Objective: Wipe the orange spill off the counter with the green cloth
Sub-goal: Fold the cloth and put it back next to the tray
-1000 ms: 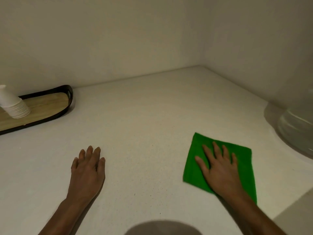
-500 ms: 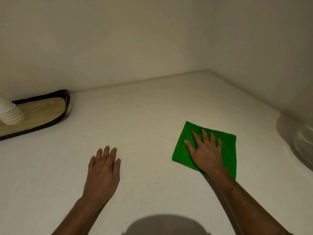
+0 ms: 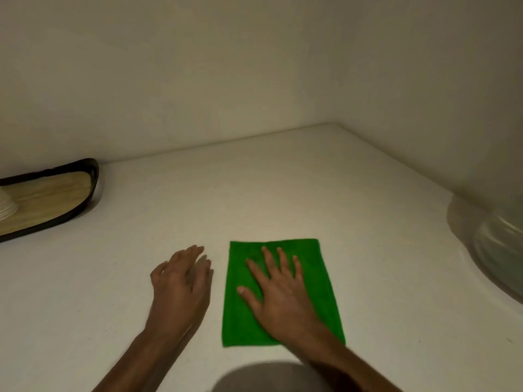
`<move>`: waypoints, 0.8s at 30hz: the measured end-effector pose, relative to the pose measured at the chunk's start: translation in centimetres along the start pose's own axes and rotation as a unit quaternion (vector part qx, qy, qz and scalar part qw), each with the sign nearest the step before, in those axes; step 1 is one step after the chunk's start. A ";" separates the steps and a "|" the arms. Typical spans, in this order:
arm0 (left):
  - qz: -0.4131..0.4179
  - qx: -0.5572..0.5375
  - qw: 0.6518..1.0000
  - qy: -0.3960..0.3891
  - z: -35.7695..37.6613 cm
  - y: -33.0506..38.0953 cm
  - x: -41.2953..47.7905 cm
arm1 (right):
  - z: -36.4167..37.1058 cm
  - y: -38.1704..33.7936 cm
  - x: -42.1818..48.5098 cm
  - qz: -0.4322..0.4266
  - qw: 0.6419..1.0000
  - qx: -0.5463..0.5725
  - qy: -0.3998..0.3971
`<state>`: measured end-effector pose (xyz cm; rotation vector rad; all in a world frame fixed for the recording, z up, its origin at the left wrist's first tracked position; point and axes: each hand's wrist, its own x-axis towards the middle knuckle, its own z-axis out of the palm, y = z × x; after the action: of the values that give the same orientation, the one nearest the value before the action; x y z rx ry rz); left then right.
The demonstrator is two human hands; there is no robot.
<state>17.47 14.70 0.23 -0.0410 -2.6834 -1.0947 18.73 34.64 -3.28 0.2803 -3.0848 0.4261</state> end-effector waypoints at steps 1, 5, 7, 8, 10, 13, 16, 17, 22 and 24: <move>-0.013 -0.011 1.000 -0.006 0.3 0.7 0.4 | 0.1 -0.8 -0.5 -0.011 1.000 0.007 -0.002; -0.049 -0.007 0.997 -0.062 1.1 2.5 1.8 | -1.5 -1.0 -1.0 -0.008 0.989 0.143 0.041; -0.072 0.002 0.993 -0.092 1.5 3.0 2.3 | -3.1 0.8 -0.5 0.038 0.972 0.192 0.134; -0.081 0.008 0.991 -0.102 1.6 3.2 2.5 | -3.8 1.9 -0.2 0.062 0.967 0.187 0.162; -0.094 0.015 0.989 -0.115 1.8 3.5 2.9 | -4.6 3.8 0.4 0.101 0.969 0.165 0.152; -0.133 0.000 0.982 -0.135 1.7 3.6 3.4 | -4.4 5.1 0.8 0.128 0.974 0.156 0.106; -0.148 -0.016 0.977 -0.150 1.6 3.4 3.3 | -4.3 5.4 1.1 0.131 0.973 0.162 0.098; -0.147 -0.024 0.978 -0.147 1.5 3.3 3.2 | -4.5 5.4 1.3 0.131 0.973 0.168 0.092; -0.142 -0.095 0.978 -0.123 0.8 2.6 2.8 | -6.2 5.8 2.7 0.109 0.977 0.179 0.044; -0.144 -0.126 0.975 -0.114 0.4 2.1 2.7 | -7.0 5.7 3.5 0.092 0.982 0.160 0.039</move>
<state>14.99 16.34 2.03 0.1964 -2.7925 -1.6044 14.16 41.34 2.11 -0.0218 -2.9651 0.9187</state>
